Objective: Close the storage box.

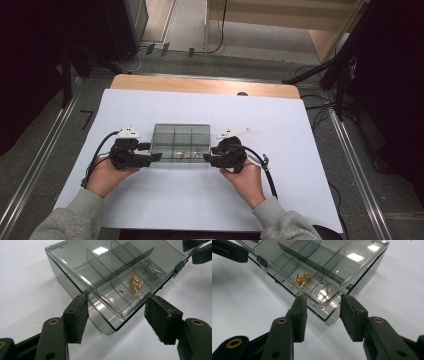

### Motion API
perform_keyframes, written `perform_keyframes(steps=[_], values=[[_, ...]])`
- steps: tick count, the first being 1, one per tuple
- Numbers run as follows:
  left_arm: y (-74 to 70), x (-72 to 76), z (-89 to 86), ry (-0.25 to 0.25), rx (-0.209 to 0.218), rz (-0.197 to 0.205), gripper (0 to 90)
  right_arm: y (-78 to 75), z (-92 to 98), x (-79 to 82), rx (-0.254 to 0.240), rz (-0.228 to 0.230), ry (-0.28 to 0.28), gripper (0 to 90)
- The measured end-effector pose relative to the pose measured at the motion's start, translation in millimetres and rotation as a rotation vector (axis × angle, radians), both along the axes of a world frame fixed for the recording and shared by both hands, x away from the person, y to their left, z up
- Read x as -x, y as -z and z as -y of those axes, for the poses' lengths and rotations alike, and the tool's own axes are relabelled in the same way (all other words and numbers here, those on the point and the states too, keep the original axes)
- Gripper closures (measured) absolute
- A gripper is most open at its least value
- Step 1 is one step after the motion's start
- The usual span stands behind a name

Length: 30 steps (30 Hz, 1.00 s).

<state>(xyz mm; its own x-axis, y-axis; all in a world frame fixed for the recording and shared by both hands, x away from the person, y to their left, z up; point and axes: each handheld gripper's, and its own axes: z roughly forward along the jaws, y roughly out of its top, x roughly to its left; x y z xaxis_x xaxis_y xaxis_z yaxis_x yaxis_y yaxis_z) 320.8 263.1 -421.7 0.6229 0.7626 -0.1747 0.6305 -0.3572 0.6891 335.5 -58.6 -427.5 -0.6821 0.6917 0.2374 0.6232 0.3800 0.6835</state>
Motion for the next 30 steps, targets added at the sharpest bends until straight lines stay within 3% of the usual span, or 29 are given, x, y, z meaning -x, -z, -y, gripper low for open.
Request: perform_keyframes(steps=[7, 30], values=[[3.1, -0.9, -0.3, 0.003, -0.004, 0.001, 35.7, 2.9, -1.4, 1.0, 0.020, 0.016, 0.003, 57.9], [12.1, -3.6, 1.2, 0.022, -0.026, -0.031, 35.5, 12.4, -2.7, -1.4, 0.032, -0.023, -0.003, 56.6]])
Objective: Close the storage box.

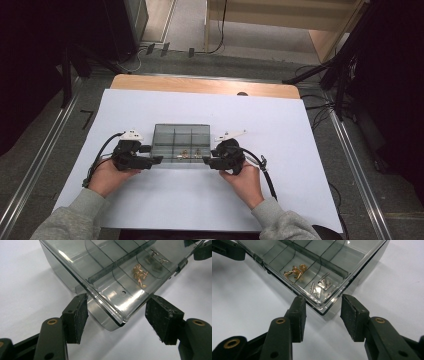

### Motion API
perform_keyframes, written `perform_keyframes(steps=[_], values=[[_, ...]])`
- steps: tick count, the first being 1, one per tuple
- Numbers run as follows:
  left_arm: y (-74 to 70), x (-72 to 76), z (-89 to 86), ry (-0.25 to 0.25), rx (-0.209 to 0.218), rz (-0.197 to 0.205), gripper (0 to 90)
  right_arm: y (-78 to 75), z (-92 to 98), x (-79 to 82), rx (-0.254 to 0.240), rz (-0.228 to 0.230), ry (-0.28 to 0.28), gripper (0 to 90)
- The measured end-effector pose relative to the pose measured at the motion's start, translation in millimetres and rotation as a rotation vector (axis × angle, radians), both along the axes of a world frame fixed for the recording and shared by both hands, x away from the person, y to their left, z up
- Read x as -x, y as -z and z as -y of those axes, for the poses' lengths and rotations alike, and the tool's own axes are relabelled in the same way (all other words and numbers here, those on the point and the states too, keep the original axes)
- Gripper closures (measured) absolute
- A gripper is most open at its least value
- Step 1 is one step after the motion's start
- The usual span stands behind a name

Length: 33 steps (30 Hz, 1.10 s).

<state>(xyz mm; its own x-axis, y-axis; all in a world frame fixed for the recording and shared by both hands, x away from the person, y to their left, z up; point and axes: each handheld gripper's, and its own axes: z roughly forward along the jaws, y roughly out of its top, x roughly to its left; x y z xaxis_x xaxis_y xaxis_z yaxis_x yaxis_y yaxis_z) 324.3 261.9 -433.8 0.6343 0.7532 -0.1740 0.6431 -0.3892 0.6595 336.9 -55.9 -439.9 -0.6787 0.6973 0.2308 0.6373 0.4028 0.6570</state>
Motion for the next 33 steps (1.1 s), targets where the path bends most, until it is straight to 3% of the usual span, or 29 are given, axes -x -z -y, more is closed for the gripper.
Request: perform_keyframes(steps=[18, 24, 33], values=[[5.2, -4.9, -2.0, 0.014, 0.023, -0.042, 31.5, 2.3, -1.4, 0.7, 0.013, -0.010, -0.008, 54.8], [6.2, -3.9, -0.1, 0.022, 0.011, -0.044, 29.4, 3.3, -2.1, 0.5, 0.022, -0.021, -0.019, 53.1], [0.2, -1.3, -2.7, 0.028, 0.039, -0.040, 27.7, -1.2, 2.2, 1.5, 0.008, -0.024, -0.024, 48.5]])
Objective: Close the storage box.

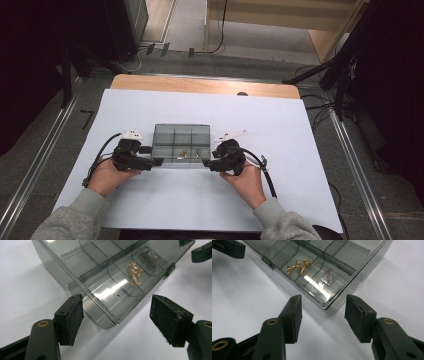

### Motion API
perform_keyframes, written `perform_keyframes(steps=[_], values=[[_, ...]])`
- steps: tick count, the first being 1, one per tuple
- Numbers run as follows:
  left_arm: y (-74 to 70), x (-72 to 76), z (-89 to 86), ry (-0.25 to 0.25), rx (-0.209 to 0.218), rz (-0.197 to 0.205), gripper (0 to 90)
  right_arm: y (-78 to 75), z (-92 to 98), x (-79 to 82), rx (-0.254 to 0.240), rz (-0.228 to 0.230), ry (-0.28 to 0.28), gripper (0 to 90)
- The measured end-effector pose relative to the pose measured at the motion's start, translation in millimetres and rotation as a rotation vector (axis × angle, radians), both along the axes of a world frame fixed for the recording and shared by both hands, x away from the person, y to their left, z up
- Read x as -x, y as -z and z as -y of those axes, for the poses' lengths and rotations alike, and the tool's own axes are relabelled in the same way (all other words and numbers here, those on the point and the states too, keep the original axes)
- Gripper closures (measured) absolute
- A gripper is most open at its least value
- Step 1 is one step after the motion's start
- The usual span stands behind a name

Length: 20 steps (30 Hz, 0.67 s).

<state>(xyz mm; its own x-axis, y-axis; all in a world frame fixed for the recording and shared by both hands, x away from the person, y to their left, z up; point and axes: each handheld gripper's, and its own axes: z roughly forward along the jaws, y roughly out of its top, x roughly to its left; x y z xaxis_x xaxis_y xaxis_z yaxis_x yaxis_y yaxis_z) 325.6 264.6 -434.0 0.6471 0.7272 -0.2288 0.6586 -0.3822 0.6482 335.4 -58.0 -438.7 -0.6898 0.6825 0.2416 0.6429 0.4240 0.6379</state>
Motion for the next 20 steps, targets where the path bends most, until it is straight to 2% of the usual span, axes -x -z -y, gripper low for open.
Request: perform_keyframes(steps=[5, 7, 11, 15, 20], values=[[-9.7, 3.4, -4.8, -0.005, 0.032, 0.004, 27.7, -6.9, 8.0, 2.5, -0.020, 0.018, 0.002, 47.3], [-13.3, 4.7, -8.6, 0.004, 0.030, 0.002, 26.8, -8.8, 12.3, 3.3, -0.029, 0.018, 0.002, 46.1], [-18.5, 3.6, -16.0, -0.020, 0.041, -0.017, 27.2, -11.3, 20.8, 3.6, -0.038, 0.020, 0.013, 45.7], [-24.3, 3.6, -22.8, -0.044, 0.045, 0.003, 27.4, -14.0, 29.5, 3.4, -0.051, 0.037, 0.030, 44.7], [-26.2, 2.6, -28.0, -0.063, 0.041, 0.025, 27.8, -16.1, 39.3, 1.1, -0.045, 0.059, 0.061, 43.6]])
